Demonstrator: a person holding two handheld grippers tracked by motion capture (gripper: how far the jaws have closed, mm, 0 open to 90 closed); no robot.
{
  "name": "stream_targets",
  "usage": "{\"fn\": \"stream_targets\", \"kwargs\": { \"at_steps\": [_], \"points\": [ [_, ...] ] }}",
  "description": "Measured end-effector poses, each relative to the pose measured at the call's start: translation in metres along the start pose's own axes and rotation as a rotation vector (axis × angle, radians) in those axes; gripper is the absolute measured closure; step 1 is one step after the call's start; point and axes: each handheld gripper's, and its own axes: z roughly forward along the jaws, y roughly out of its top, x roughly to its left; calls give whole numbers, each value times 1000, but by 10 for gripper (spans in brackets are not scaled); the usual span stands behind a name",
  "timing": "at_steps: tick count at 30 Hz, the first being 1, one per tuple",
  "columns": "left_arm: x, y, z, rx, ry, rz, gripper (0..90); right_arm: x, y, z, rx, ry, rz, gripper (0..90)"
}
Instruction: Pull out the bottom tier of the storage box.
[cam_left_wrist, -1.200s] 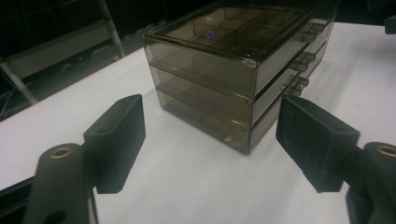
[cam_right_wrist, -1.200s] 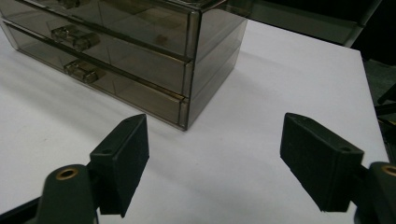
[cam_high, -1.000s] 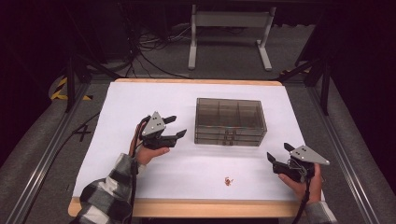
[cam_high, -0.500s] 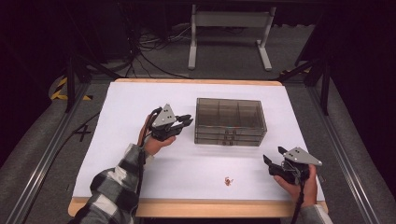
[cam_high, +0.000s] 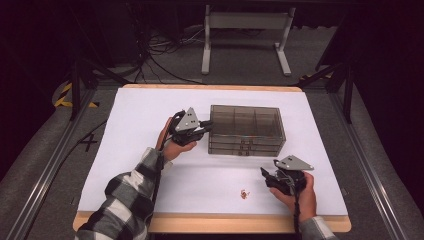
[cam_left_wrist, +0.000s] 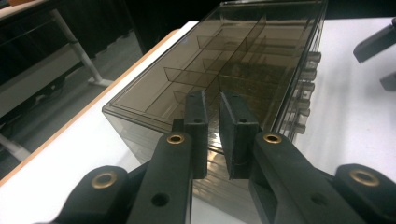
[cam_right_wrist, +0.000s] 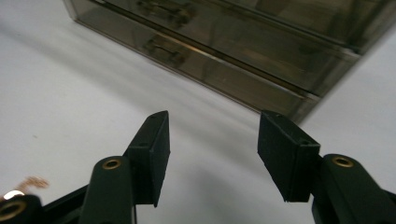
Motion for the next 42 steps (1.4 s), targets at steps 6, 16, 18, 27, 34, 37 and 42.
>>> {"fn": "stream_targets", "kwargs": {
  "at_steps": [6, 16, 18, 27, 34, 37, 42],
  "points": [
    [-1, -1, 3, 7, -13, -19, 814, 21, 14, 21, 50, 35, 110, 514],
    [1, -2, 4, 16, 3, 12, 818, 35, 27, 38, 74, -19, 145, 510],
    [3, -3, 4, 14, 4, 16, 819, 35, 30, 40, 71, -33, 162, 510],
    [5, -3, 5, 20, -9, -5, 848, 41, 47, 46, 133, -33, 176, 492],
    [5, -3, 5, 14, -17, -20, 876, 43, 52, 58, 210, -33, 208, 474],
    [5, -3, 5, 15, -18, -21, 882, 44, 52, 60, 217, -39, 215, 467],
    [3, -2, 6, 20, -24, -12, 898, 47, 54, 66, 226, -69, 252, 434]
  ]
}}
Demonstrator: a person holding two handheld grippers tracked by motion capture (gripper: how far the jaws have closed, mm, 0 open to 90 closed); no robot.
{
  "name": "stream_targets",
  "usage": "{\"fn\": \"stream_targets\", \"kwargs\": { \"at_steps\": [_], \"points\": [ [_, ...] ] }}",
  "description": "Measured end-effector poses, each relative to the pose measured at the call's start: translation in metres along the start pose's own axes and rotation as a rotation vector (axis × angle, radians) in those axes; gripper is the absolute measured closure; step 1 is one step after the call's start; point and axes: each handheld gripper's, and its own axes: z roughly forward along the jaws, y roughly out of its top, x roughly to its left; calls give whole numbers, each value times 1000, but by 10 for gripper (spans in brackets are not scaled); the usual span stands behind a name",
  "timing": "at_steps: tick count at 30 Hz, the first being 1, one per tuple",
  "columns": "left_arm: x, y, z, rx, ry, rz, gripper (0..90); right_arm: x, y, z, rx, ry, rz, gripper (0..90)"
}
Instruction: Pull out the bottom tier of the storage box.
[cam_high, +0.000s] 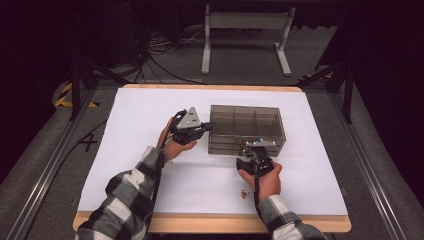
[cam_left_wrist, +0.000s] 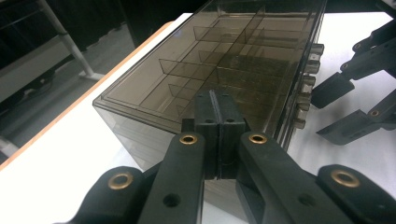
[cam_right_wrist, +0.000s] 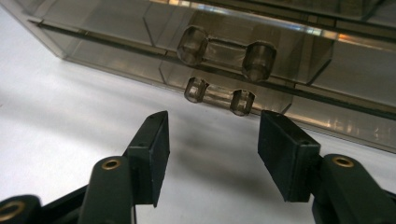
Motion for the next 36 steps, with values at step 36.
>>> {"fn": "stream_targets", "kwargs": {
  "at_steps": [36],
  "points": [
    [0, -3, -1, -17, -4, -11, 898, 25, 0, 11, -65, -192, 104, 554]
  ]
}}
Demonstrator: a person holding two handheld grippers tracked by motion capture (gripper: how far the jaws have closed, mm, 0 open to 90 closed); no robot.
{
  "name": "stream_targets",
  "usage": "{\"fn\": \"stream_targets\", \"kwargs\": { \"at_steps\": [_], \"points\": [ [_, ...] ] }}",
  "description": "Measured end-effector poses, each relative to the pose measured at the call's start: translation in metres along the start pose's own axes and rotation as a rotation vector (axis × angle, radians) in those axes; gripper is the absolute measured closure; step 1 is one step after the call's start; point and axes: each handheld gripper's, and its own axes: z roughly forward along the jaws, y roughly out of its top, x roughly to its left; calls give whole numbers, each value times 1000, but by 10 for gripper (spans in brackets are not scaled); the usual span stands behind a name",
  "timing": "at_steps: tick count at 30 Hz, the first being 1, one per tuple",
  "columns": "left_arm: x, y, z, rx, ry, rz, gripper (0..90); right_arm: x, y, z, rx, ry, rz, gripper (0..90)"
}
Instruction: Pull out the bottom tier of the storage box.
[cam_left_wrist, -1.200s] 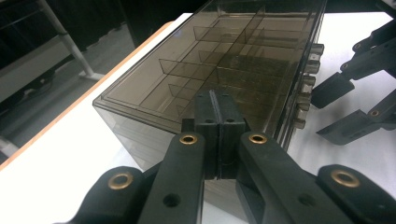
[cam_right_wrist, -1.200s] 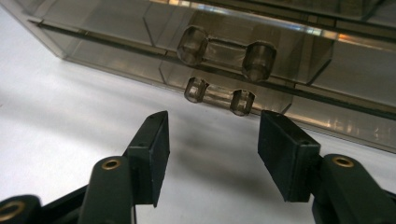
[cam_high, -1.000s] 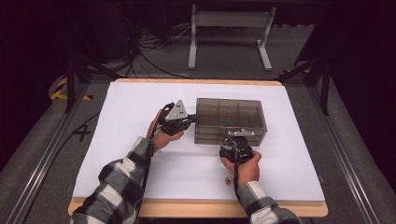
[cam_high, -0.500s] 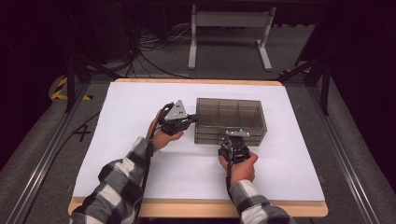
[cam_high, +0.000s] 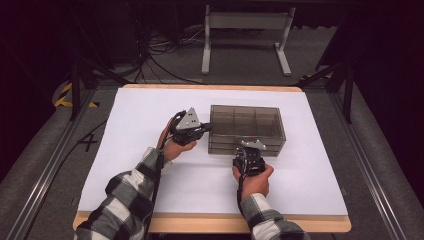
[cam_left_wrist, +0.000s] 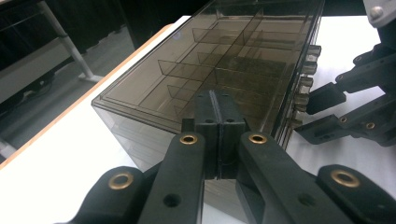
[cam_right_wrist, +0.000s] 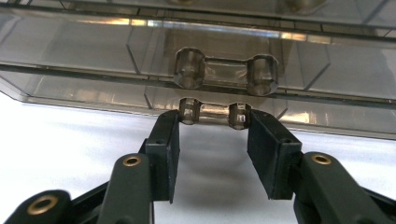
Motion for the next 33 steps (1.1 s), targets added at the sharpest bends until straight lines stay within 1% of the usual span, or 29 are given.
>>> {"fn": "stream_targets", "kwargs": {
  "at_steps": [4, 8, 10, 14, 18, 20, 25, 26, 29, 31, 32, 33],
  "points": [
    [-2, 0, 0, 4, 7, 3, 898, 0, -1, 0, -3, -1, -3, 555],
    [0, -1, 0, -6, 0, 0, 895, -2, -1, 0, -5, 11, -13, 554],
    [1, -2, 0, -10, -4, -8, 895, -3, -1, -1, -5, 15, -16, 555],
    [0, -1, 0, -6, 3, 0, 897, -3, -2, -1, -15, 11, -15, 555],
    [0, -2, 0, -13, -5, -15, 897, -3, -4, -2, -19, 10, -13, 555],
    [0, -2, 0, -12, -3, -12, 896, -3, -4, -2, -19, 12, -21, 556],
    [0, -2, 0, -11, -3, -9, 897, -3, -6, -2, -21, 14, -20, 557],
    [0, -2, 1, -14, -5, -15, 896, -3, -8, -1, -12, 23, -11, 591],
    [0, -2, 1, -14, -5, -16, 896, -3, -8, -2, -18, 23, -18, 592],
    [0, -2, 1, -14, -6, -19, 897, -2, -8, -2, -20, 17, -16, 582],
    [0, -2, 1, -15, -5, -16, 896, -2, -9, -2, -21, 14, -14, 560],
    [0, -2, 1, -14, -6, -17, 897, -1, -9, -2, -26, 9, -25, 541]
  ]
}}
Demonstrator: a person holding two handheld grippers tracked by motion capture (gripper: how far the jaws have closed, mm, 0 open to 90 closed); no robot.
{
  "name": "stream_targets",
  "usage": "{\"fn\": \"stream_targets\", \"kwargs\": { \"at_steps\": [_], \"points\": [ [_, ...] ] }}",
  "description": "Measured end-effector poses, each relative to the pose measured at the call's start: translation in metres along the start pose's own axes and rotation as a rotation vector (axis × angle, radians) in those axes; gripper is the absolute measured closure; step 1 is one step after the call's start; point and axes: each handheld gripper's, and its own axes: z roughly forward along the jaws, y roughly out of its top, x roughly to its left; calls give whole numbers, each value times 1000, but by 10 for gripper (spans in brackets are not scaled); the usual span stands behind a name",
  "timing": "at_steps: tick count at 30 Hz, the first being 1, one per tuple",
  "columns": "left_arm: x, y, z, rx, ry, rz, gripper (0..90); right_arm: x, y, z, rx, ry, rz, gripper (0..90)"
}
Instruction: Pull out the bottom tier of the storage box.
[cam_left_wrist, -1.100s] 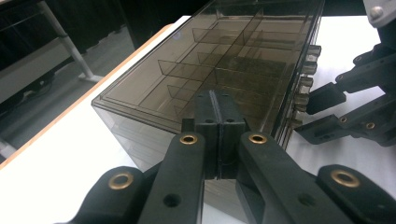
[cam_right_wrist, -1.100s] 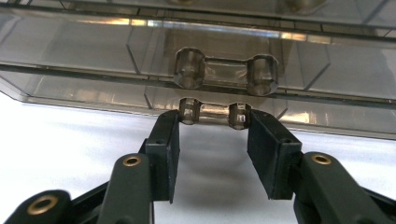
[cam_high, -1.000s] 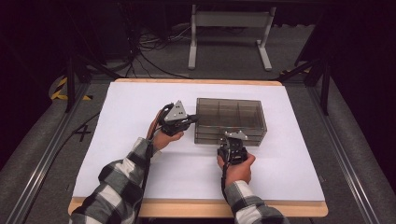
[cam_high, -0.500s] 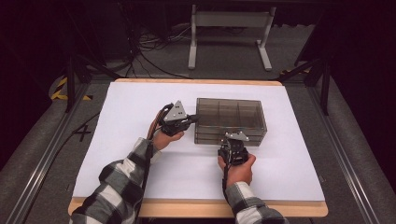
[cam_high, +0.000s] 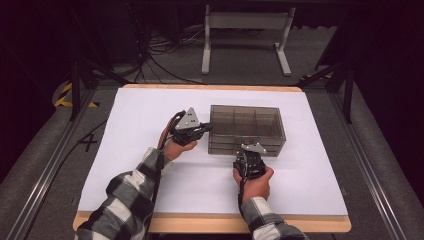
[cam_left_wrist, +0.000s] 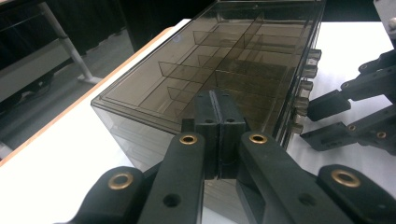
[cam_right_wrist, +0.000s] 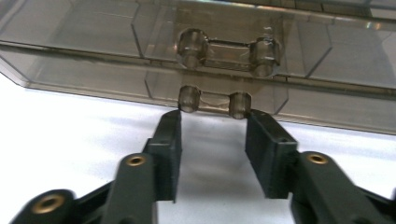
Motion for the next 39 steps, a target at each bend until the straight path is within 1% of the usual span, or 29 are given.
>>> {"fn": "stream_targets", "kwargs": {
  "at_steps": [3, 6, 7, 8, 10, 11, 12, 15, 17, 18, 28, 37, 39],
  "points": [
    [0, 0, 0, -4, -2, -5, 897, 2, 1, 0, -6, -5, -4, 480],
    [0, 0, 0, -2, -1, -1, 897, 3, 3, 1, -11, -13, 1, 484],
    [0, 0, 0, -5, -2, -5, 897, 2, 4, 2, -9, -18, 13, 496],
    [0, 0, 0, -5, -2, -5, 897, 2, 4, 2, -9, -18, 13, 496],
    [0, 0, 0, -5, -2, -6, 897, 1, 4, 2, -6, -18, 22, 523],
    [0, 0, 0, -5, -2, -6, 897, 0, 4, 2, -9, -15, 30, 525],
    [0, 0, 0, -5, -2, -6, 897, 0, 4, 2, -9, -9, 31, 550],
    [0, 0, 0, -6, -1, -7, 897, 0, 4, 2, -11, -10, 33, 552],
    [0, 0, 0, -7, -1, -6, 897, -2, 5, 2, -7, 4, 46, 553],
    [0, -1, 0, -7, -2, -8, 897, -2, 5, 2, -8, 3, 47, 553],
    [0, -1, 0, -9, -3, -10, 897, -4, 4, 1, -4, 12, 37, 555],
    [1, -1, 0, -10, -5, -13, 897, -4, 3, -2, 0, 22, 43, 557],
    [1, -1, 0, -11, -7, -15, 897, -5, 2, -2, 0, 22, 38, 557]
  ]
}}
